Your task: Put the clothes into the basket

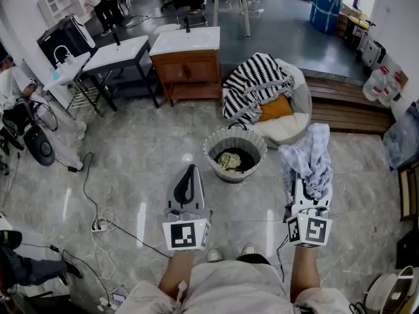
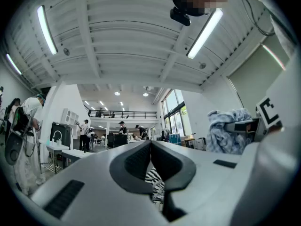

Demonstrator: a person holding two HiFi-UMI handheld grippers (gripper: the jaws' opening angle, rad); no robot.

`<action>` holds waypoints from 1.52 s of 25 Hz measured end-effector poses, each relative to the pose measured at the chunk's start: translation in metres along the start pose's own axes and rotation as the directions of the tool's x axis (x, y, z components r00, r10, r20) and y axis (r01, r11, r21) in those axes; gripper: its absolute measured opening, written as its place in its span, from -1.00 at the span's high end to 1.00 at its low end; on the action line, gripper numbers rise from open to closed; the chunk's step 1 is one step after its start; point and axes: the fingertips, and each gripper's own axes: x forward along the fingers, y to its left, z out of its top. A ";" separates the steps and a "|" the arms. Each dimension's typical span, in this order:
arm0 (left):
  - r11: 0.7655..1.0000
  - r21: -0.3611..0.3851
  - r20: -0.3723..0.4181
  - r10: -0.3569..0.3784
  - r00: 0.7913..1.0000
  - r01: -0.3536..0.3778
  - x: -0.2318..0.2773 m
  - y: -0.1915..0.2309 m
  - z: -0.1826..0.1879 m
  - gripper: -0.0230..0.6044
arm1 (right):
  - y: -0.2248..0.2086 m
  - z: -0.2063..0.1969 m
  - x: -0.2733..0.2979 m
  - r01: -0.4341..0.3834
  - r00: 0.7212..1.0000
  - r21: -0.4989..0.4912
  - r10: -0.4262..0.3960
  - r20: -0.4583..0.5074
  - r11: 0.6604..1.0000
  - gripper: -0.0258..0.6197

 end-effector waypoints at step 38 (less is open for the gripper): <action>1.000 -0.016 0.022 -0.015 1.000 0.016 -0.066 0.115 -0.003 0.91 | 0.133 0.000 -0.015 -0.009 1.000 -0.005 0.009 -0.003 1.000 0.23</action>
